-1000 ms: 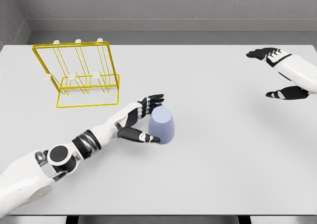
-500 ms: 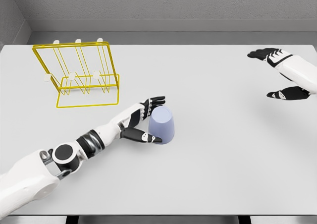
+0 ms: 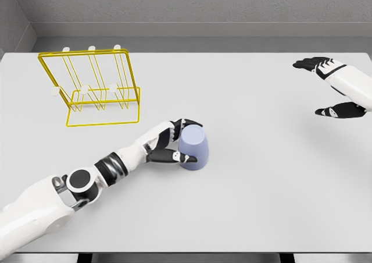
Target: Place the cup on the cup holder with both arms
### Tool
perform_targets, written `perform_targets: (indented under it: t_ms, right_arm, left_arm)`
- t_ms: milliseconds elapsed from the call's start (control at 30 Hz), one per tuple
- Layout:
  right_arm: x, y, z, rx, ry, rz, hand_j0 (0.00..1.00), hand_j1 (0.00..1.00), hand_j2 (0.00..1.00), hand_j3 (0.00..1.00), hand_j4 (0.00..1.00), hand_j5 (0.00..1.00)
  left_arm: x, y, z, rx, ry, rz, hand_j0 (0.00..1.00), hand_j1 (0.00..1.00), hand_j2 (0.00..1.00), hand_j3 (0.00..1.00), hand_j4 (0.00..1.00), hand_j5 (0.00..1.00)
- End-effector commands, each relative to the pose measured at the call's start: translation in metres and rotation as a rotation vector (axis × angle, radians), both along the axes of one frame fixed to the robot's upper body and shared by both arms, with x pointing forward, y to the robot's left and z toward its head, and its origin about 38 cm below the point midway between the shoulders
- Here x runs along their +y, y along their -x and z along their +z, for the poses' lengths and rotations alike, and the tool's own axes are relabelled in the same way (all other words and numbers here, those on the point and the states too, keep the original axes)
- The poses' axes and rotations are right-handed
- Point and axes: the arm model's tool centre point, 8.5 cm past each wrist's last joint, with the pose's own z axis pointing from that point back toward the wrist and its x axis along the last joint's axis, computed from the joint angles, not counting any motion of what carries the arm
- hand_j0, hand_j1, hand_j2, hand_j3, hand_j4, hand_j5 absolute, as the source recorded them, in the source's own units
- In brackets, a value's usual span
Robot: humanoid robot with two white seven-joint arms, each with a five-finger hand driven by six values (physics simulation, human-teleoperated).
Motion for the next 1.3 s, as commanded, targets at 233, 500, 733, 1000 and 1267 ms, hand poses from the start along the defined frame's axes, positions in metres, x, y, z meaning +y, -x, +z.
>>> perform_targets:
  t_ms: [233,500,733,1000,1267]
  right_arm:
    - [0.000,0.000,0.001,-0.001,-0.006,0.000,1.00,1.00,1.00,1.00,1.00,1.00]
    - [0.000,0.001,0.000,0.001,-0.007,0.001,1.00,1.00,1.00,1.00,1.00,1.00]
    - [0.000,0.001,0.000,0.001,-0.006,0.001,1.00,1.00,1.00,1.00,1.00,1.00]
    - [0.000,0.001,0.000,0.001,-0.008,0.001,1.00,1.00,1.00,1.00,1.00,1.00]
    - [0.000,0.001,-0.001,0.003,-0.006,0.000,1.00,1.00,1.00,1.00,1.00,1.00]
  left_arm:
    - [-0.001,-0.002,0.012,-0.021,0.016,-0.007,0.62,0.62,0.62,0.62,0.62,0.62]
    - [0.022,-0.003,0.032,-0.069,-0.014,-0.005,0.63,0.63,0.63,0.63,0.63,0.63]
    - [0.044,-0.010,0.054,-0.120,-0.050,0.011,0.63,0.63,0.63,0.63,0.63,0.63]
    - [0.058,-0.007,0.075,-0.176,-0.045,0.012,0.63,0.63,0.63,0.63,0.63,0.63]
    - [0.070,-0.013,0.094,-0.220,-0.062,0.022,0.63,0.63,0.63,0.63,0.63,0.63]
